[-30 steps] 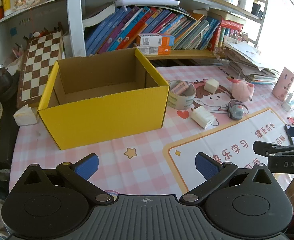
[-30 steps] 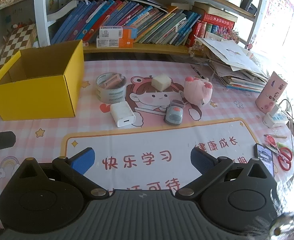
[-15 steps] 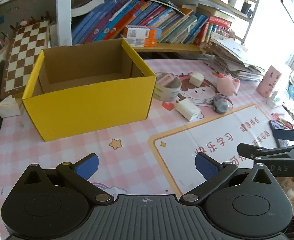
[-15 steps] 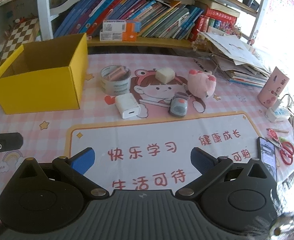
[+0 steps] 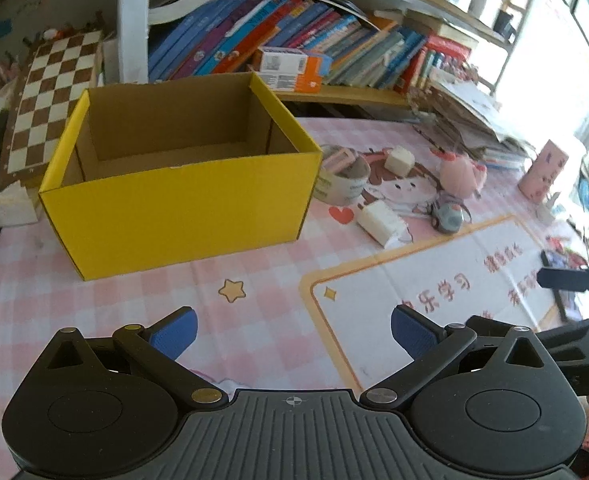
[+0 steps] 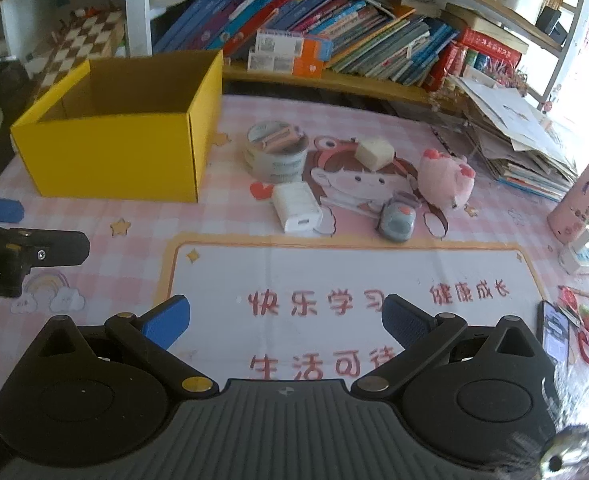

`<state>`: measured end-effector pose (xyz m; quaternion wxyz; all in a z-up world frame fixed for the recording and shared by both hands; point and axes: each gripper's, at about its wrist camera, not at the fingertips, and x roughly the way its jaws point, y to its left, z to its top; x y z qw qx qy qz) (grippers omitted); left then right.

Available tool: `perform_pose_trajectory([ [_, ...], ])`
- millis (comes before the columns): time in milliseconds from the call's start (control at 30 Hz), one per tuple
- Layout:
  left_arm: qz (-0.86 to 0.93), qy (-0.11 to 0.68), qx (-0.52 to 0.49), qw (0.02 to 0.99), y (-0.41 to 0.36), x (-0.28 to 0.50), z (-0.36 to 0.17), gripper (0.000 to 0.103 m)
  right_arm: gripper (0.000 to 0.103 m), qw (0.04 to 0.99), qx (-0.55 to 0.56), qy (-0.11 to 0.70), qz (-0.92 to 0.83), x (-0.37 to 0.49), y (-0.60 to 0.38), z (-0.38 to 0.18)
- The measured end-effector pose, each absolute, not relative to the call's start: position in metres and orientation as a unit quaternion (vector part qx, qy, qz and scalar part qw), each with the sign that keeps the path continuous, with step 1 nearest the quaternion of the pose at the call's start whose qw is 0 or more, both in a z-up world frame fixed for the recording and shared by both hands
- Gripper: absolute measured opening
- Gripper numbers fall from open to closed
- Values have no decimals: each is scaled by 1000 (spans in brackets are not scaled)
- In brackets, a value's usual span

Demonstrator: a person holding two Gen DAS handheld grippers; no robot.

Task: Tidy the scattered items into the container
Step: 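Move the left tool to the white charger while the right tool approaches the grey-blue toy car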

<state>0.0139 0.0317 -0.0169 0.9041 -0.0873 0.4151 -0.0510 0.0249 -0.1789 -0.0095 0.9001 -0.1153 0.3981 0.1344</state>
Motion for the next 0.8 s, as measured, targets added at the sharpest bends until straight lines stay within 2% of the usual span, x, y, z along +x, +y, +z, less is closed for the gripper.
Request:
perform_pose_trajectory([
  [333, -52, 367, -85, 925, 4, 32, -7, 103, 103, 926, -90, 331, 159, 72, -221, -5],
  [567, -47, 376, -54, 924, -38, 49, -12, 103, 103, 912, -54, 352, 202, 103, -255, -16],
  [800, -27, 340, -29, 940, -63, 69, -14, 103, 103, 909, -42, 376, 175, 136, -293, -36],
])
